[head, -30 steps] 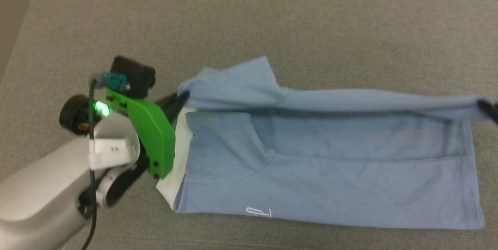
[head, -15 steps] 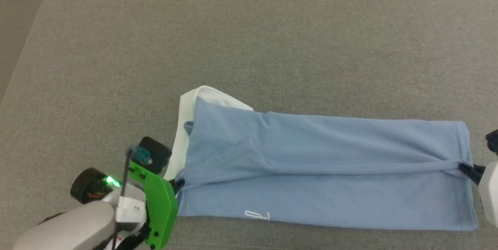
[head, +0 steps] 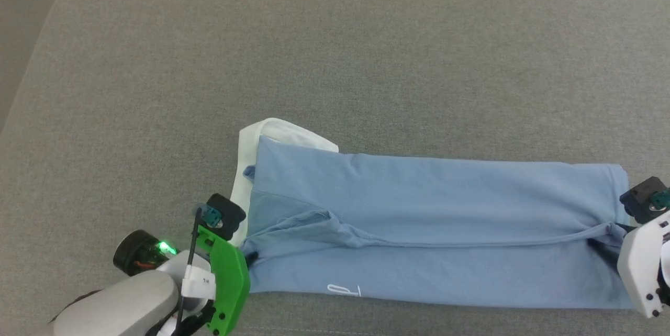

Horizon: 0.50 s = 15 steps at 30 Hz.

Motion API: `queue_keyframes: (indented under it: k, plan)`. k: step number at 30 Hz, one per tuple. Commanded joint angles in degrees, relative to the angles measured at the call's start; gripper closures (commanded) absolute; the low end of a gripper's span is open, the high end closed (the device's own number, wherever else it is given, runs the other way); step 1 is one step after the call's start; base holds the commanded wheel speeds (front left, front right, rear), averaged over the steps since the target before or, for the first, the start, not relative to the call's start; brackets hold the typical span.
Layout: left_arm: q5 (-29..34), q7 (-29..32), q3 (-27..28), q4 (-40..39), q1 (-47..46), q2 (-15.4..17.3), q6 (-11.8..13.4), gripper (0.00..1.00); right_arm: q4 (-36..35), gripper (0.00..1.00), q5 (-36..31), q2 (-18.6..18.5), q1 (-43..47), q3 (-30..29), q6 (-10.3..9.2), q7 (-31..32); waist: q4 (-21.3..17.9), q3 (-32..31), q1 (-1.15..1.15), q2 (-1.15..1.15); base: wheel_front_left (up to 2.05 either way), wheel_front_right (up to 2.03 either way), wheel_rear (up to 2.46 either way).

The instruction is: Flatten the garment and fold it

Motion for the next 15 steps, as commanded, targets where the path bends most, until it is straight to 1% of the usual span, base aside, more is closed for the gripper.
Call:
queue_keyframes:
  k: [1,3,6,9,12,15]
  plan:
    - [0.7,-0.8,0.2,0.7,0.7,-0.4,-0.4,0.00,-0.5,0.00,0.2,0.6,0.6,0.3,-0.09,0.3,-0.2,-1.1,0.00,0.00,0.00,0.00,0.00]
    - [0.4,-2.3,1.0,1.1,0.7,-0.6,-0.4,0.00,-1.3,0.00,1.1,0.5,0.4,-0.4,-0.09,0.4,-0.2,-2.2,0.00,0.00,0.00,0.00,0.00]
    - [-1.1,-4.9,3.1,1.0,0.8,-1.6,0.0,0.00,-2.9,0.00,4.2,0.8,0.3,-2.8,-0.09,0.8,0.0,-4.0,0.00,0.00,0.00,0.00,0.00]
    - [-2.1,-7.7,5.0,0.5,0.8,-2.5,0.3,0.00,-4.7,0.00,5.7,0.7,0.6,-5.5,-0.09,1.5,0.2,-5.5,0.00,0.00,0.00,0.00,0.00]
    - [-1.8,-11.9,7.3,0.5,0.7,-2.9,1.1,0.00,-4.9,0.00,7.8,2.4,1.5,-10.5,-0.09,1.8,0.4,-6.7,0.00,0.00,0.00,0.00,0.00]
    - [-1.3,-17.6,10.2,1.5,1.2,-3.6,3.3,0.00,-3.9,0.00,8.1,4.8,3.1,-15.1,-0.09,2.1,0.7,-7.6,0.00,0.00,0.00,0.00,0.00]
